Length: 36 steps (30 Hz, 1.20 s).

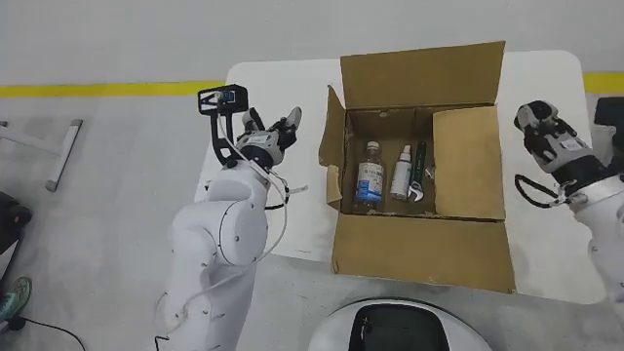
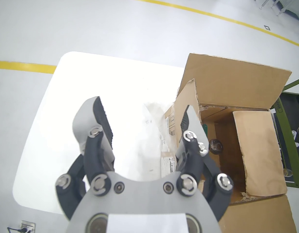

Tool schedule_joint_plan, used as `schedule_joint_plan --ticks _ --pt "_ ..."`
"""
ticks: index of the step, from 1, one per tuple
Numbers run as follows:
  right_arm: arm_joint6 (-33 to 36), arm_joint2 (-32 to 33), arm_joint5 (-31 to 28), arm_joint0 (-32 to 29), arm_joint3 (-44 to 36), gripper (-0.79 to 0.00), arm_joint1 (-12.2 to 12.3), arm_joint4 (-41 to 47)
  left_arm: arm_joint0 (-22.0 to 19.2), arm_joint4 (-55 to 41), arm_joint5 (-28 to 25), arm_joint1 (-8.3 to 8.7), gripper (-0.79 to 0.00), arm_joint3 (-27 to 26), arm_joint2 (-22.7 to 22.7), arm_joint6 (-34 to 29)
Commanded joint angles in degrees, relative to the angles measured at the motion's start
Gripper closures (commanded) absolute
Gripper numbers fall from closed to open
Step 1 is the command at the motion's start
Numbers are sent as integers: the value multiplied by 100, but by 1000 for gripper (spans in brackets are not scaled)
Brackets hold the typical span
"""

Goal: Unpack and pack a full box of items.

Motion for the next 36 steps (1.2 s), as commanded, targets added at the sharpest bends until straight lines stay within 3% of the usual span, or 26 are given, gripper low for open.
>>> schedule_joint_plan --ticks 1,6,9,13,28,36 --pt "-79 59 128 107 183 0 -27 532 70 66 -24 0 0 153 36 115" --pt "-110 181 274 501 824 0 -84 1655 189 517 -129 11 0 539 139 485" --pt "273 180 73 936 1496 0 -112 2770 232 176 40 -21 0 735 133 526" --pt "764 88 -201 1550 2372 0 -133 3769 177 -54 -138 -38 0 889 208 474" --pt "2326 -621 -363 3409 4139 0 -103 4394 -20 -1355 -1869 -55 0 985 697 239" --pt "2854 -726 -691 3680 4520 0 -87 4737 -205 -1739 -2378 -45 0 1229 915 -80"
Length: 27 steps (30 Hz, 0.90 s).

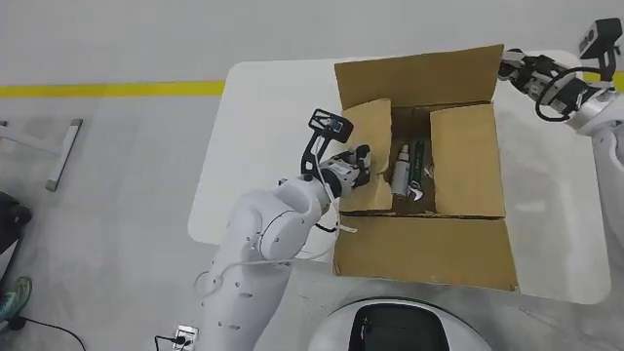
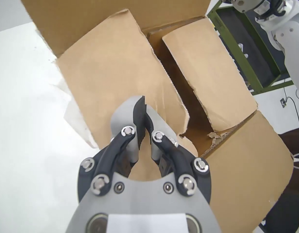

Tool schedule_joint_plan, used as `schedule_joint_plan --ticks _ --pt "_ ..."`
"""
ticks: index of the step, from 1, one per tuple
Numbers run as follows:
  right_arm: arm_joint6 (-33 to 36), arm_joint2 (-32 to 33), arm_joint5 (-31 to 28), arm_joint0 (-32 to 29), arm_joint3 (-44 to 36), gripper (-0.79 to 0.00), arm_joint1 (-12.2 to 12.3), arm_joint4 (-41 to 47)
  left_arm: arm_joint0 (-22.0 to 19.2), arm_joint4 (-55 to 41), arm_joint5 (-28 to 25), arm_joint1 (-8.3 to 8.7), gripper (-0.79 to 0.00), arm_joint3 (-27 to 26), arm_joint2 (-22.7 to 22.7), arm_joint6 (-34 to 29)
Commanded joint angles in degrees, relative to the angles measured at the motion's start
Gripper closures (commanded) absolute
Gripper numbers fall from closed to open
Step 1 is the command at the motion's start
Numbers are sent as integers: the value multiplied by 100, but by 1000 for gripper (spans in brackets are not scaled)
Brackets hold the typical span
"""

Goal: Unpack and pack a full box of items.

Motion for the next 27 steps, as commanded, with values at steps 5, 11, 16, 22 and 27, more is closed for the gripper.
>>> schedule_joint_plan --ticks 5,11,16,22,27 --pt "707 -53 -56 91 167 0 50 85 -108 -14 -5 11 0 149 58 -90" --pt "1056 -55 -438 80 282 0 87 182 -144 -51 81 30 -135 240 -11 -43" --pt "1253 24 -713 -37 74 0 127 273 -120 -4 161 56 -388 235 -65 -82" --pt "1693 203 -1018 -213 -260 0 221 124 141 99 552 149 -785 -237 -650 -201" --pt "1961 169 -1216 -362 -534 0 266 19 646 294 566 272 -785 -820 -1273 -475"
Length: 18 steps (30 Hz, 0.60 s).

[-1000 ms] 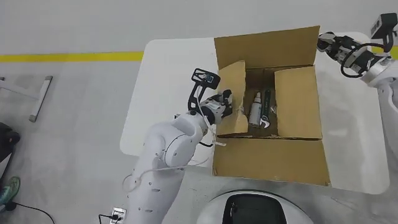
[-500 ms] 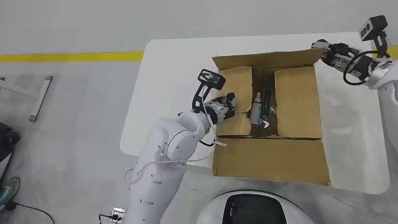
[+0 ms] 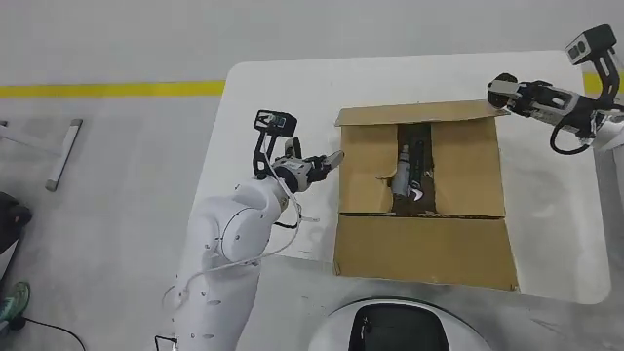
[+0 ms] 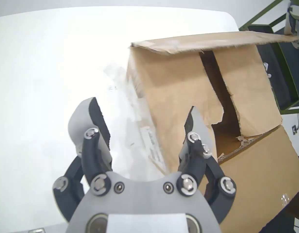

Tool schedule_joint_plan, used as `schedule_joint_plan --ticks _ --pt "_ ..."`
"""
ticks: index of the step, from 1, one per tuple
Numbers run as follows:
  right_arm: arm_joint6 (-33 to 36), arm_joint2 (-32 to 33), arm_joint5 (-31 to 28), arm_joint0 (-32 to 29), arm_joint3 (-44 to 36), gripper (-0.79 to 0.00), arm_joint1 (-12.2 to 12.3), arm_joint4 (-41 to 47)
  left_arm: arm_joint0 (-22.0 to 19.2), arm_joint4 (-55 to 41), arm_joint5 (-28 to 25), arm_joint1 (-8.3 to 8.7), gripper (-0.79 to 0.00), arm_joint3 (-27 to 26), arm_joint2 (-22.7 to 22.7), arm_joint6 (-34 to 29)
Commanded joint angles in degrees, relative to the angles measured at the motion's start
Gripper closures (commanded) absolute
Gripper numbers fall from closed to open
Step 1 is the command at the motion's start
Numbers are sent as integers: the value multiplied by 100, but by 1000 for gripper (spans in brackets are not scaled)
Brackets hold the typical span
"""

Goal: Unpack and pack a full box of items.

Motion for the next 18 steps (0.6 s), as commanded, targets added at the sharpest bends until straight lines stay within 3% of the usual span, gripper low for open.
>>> schedule_joint_plan --ticks 1,5,11,18 --pt "63 -42 -88 -62 -91 0 8 -9 201 12 2 39 -785 -205 -223 -79" --pt "-25 -143 -280 -223 -385 0 39 -482 477 -40 97 87 -785 -448 -507 -164" --pt "-627 -198 -573 -708 -1163 0 74 -1469 477 -40 97 87 -785 -448 -507 -164" --pt "-1225 -366 -408 -1244 -2072 0 105 -2871 504 -92 99 86 -785 -440 -506 -83"
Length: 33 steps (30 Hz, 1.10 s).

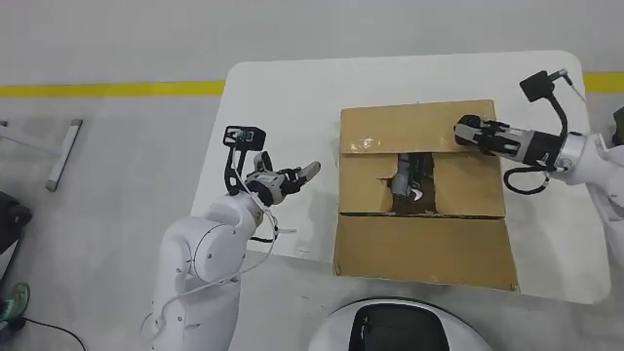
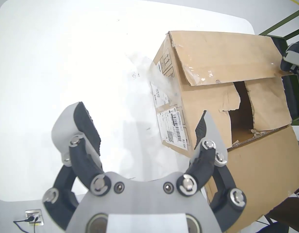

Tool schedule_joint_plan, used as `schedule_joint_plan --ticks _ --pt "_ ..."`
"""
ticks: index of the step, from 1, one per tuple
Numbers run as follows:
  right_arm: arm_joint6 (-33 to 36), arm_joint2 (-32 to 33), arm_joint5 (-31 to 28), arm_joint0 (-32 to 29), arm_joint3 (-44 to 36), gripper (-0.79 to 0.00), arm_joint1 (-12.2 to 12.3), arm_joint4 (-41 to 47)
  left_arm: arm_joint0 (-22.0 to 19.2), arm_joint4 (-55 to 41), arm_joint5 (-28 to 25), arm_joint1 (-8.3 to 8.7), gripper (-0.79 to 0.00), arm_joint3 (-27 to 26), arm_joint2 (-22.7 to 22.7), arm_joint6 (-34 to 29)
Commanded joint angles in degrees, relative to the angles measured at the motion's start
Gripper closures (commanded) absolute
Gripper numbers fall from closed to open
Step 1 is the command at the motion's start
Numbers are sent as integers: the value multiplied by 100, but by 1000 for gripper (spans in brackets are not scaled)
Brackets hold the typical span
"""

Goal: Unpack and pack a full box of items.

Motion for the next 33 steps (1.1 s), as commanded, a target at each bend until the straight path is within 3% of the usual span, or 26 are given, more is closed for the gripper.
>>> schedule_joint_plan --ticks 1,6,15,18,20,23,33 --pt "-264 -27 86 -77 -132 0 -3 -261 47 -48 -60 7 -785 18 5 115" --pt "-678 -118 162 -348 -402 0 -7 -637 241 483 -581 105 -785 -131 -109 -111" --pt "-1036 -158 252 -554 -585 0 -1 -915 1487 1214 -1753 309 -785 -379 -479 -385" --pt "-1098 -184 298 -584 -610 0 -2 -922 1720 1089 -2318 353 -785 -482 -359 -416" --pt "-1109 -212 308 -580 -617 0 -2 -934 1769 1089 -2819 389 -785 -521 -197 -488" --pt "-1127 -253 335 -571 -613 0 -2 -957 1765 1004 -3147 418 -785 -607 43 -564" --pt "-1244 -314 414 -643 -686 0 -4 -894 1517 741 -3400 487 -785 -852 425 -413"
